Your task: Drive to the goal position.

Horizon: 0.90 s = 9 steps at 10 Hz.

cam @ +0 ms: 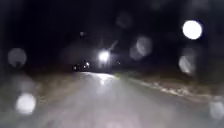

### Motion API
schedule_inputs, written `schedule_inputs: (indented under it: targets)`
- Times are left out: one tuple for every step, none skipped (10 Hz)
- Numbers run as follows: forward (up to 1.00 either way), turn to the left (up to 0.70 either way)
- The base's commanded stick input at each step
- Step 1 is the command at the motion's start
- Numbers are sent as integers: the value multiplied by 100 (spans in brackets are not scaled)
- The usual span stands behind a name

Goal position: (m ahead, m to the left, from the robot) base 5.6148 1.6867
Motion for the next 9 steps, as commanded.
schedule_inputs:
  targets:
    - [100,7]
    - [100,10]
    - [100,14]
    - [100,12]
    - [100,6]
    - [100,6]
    - [100,6]
    - [100,9]
    - [100,15]
